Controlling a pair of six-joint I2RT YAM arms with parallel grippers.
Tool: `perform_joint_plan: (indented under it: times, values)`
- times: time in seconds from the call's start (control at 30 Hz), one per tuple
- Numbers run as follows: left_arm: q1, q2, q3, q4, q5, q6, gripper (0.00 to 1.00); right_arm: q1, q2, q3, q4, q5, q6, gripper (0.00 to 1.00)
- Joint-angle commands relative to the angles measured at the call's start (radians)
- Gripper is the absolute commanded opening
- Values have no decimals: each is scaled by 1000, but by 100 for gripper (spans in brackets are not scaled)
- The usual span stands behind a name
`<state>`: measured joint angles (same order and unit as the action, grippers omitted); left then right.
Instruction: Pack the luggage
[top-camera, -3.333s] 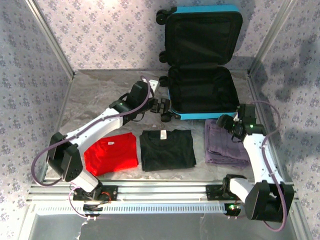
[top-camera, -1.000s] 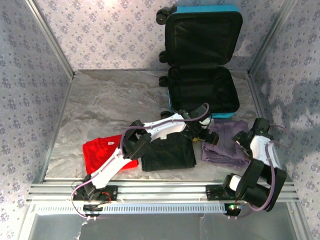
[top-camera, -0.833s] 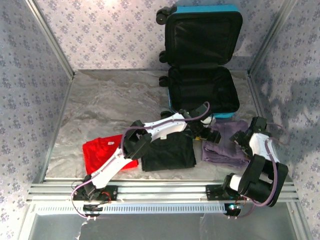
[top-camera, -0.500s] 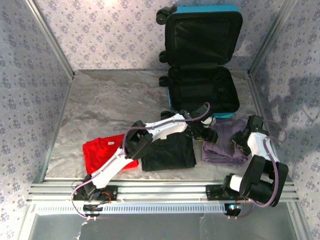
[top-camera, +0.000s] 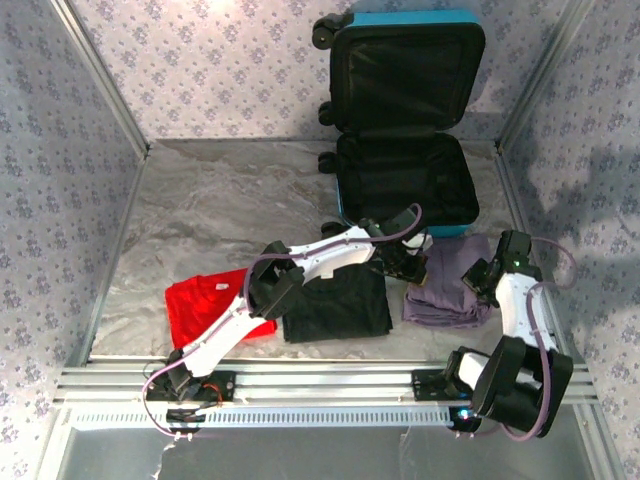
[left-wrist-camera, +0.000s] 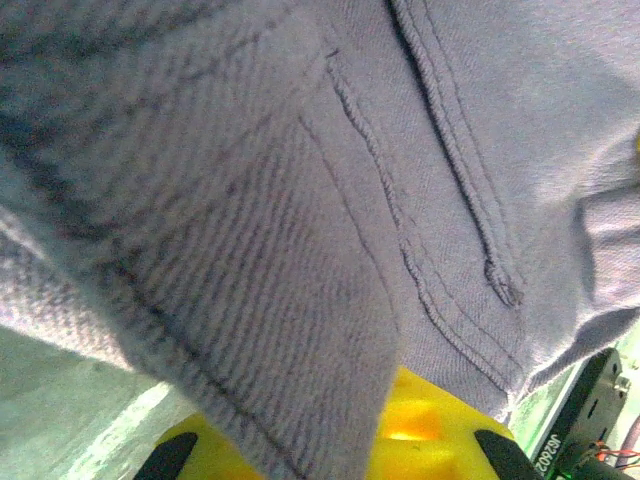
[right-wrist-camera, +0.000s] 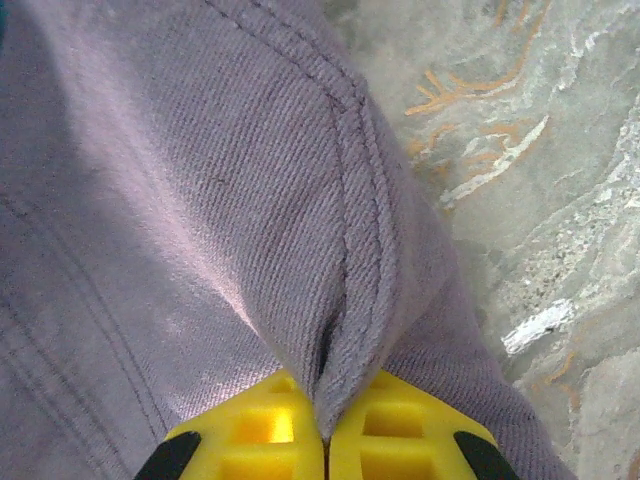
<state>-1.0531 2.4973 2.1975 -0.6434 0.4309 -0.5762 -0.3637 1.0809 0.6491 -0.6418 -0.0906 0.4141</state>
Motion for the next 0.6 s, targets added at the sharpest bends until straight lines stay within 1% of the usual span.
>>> perform_joint_plan:
  times: [0.0, 0.17, 0.33, 0.57]
  values:
    - [-13, -122, -10, -65, -15, 61, 0, 12, -73, 62, -64, -87, 18, 0]
    - [-13, -193, -29, -88, -15, 70, 0, 24, -138, 125, -133, -133, 10, 0]
    - [-13, -267, -51, -66, -12, 70, 0, 40, -184, 176, -199, -157, -9, 0]
    - [-2, -291, 22, -87, -18, 88, 0, 75, -208, 236, -234, -176, -5, 0]
